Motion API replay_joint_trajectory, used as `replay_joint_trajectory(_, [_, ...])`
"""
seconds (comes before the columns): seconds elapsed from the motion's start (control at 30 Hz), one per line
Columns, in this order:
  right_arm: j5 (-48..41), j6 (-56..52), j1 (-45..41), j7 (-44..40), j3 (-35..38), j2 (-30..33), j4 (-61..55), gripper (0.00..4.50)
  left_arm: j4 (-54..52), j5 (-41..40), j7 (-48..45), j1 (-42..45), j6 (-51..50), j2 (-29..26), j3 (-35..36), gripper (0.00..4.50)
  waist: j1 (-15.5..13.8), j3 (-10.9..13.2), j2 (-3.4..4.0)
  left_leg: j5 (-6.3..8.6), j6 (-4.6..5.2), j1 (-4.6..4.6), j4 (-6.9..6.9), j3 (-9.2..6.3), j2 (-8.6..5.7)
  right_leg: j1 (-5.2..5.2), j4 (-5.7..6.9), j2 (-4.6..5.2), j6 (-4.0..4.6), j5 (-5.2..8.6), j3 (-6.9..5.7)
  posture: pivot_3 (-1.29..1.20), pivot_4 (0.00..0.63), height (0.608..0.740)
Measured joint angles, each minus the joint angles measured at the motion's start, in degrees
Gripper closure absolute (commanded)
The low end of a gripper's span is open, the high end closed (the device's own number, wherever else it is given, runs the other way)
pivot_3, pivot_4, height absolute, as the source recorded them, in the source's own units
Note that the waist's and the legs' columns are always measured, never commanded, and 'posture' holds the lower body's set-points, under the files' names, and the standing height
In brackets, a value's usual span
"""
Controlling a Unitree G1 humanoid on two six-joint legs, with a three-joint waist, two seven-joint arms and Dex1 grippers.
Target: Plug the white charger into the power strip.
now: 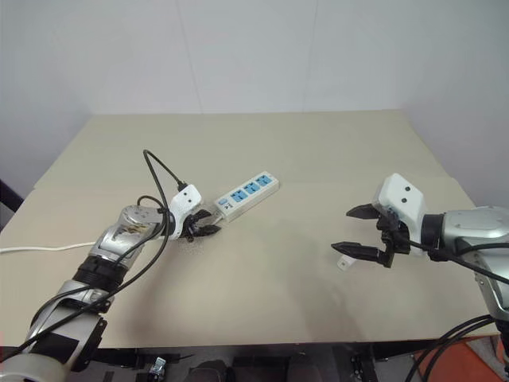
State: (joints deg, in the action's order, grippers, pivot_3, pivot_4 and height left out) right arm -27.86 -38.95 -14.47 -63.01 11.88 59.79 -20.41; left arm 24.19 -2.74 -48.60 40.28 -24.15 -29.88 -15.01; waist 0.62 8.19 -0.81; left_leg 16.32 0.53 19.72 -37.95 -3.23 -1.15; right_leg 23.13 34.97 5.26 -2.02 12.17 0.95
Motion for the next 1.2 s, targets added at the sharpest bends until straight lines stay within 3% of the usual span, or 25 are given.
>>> replay_joint_trajectory(0.2, [-0.43, -0.02, 1.21, 0.62, 0.28, 0.18, -0.28, 0.0, -1.09, 0.02, -2.19, -1.08, 0.17, -0.23, 0.58, 4.45, 0.18, 0.0, 0.0, 0.0, 0.0, -0.01, 0.0, 0.02, 0.01, 0.01, 0.02, -0.01, 0.0, 0.0, 0.02, 0.0, 0.15, 0.74])
replay_joint_trajectory(0.53, [-0.47, -0.01, 0.97, 0.53, 0.12, 0.62, -0.05, 0.0, -13.65, -7.56, -21.59, -18.09, 19.3, -9.66, 3.03, 4.48, -0.08, 0.0, 0.01, 0.01, 0.01, 0.15, 0.01, 0.04, 0.06, 0.18, -0.06, 0.03, 0.01, 0.0, 0.03, 0.0, 0.15, 0.74])
replay_joint_trajectory(0.67, [-0.45, 0.0, 0.84, 0.55, 0.01, 0.62, -0.04, 0.0, -13.8, -7.44, -22.09, -20.16, 22.91, -12.24, 5.24, 3.33, -0.73, 0.0, 0.01, 0.01, 0.02, 0.09, 0.01, 0.03, 0.05, 0.13, -0.04, 0.02, 0.01, 0.0, 0.0, 0.0, 0.15, 0.74])
replay_joint_trajectory(1.0, [-0.47, -0.01, 0.53, 0.56, -0.13, 0.63, -0.05, 0.0, -15.85, -16.98, -26.73, -21.14, 22.46, -10.07, 9.8, 0.08, -0.41, 0.0, 0.01, 0.03, 0.05, 0.12, 0.01, 0.05, 0.07, 0.12, -0.06, 0.02, 0.0, 0.01, 0.0, 0.0, 0.15, 0.74])
replay_joint_trajectory(1.2, [-0.52, -0.17, -0.62, 0.81, -0.27, 0.62, -0.31, 0.0, -8.17, -14.69, -25.97, -17.74, 27.78, -1.9, 7.81, 0.04, -0.66, -0.01, 0.01, 0.03, 0.05, 0.03, 0.0, 0.04, 0.04, 0.05, -0.05, -0.01, 0.0, 0.01, -0.01, 0.0, 0.15, 0.74])
